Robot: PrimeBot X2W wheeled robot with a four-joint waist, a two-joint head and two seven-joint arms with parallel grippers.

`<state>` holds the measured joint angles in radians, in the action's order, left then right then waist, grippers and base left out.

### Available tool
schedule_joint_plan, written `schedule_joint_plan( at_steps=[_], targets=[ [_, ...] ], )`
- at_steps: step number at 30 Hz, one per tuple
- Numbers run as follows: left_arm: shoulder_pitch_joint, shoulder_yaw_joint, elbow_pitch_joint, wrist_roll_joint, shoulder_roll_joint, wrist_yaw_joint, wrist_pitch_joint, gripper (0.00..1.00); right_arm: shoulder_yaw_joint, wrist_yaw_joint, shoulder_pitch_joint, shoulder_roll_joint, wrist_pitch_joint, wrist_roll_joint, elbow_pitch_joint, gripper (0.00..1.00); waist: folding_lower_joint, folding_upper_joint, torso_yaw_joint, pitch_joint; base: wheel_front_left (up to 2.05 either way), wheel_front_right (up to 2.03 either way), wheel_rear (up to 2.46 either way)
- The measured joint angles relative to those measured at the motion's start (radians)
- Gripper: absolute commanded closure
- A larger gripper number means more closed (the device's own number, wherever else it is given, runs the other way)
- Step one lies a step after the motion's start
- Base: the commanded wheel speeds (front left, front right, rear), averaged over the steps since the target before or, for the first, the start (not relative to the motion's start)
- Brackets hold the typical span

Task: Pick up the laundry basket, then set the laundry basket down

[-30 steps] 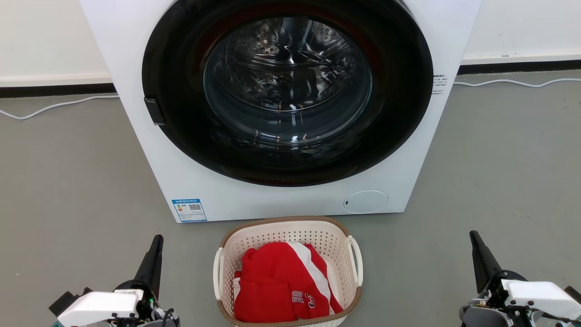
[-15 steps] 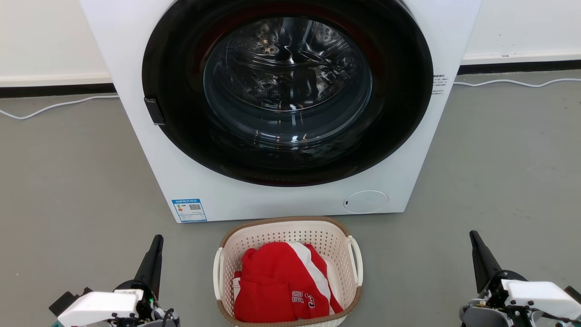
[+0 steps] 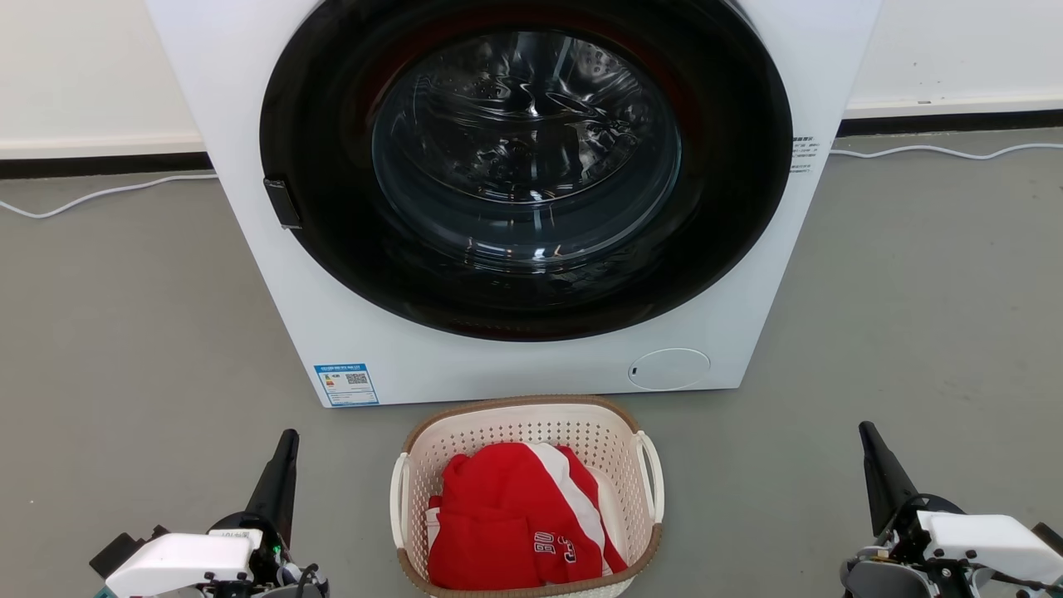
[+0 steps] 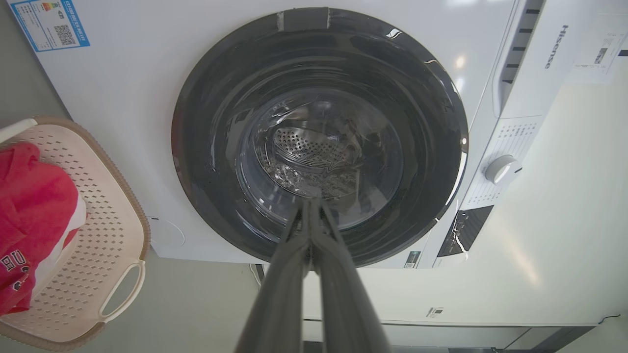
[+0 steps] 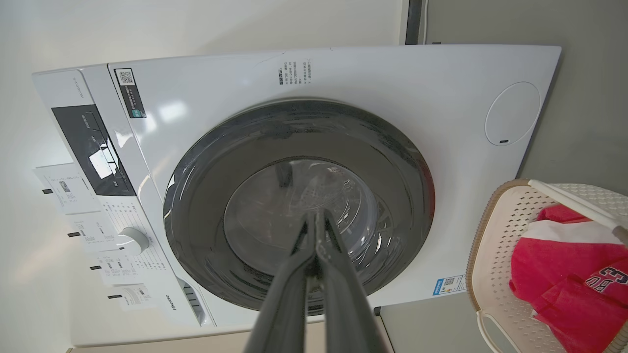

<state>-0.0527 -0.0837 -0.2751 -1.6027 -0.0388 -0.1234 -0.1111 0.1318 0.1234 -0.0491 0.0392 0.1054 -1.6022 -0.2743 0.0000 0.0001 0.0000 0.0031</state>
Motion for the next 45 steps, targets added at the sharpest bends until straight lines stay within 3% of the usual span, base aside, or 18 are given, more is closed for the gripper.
schedule_joint_plan(
  at_steps=[45],
  targets=[
    [0.000, 0.000, 0.000, 0.000, 0.000, 0.000, 0.000, 1.00, 0.000, 0.000, 0.000, 0.000, 0.000, 0.000, 0.000, 1.00, 0.0000, 0.0000, 0.000, 0.000, 0.00, 0.00, 0.00]
  ],
)
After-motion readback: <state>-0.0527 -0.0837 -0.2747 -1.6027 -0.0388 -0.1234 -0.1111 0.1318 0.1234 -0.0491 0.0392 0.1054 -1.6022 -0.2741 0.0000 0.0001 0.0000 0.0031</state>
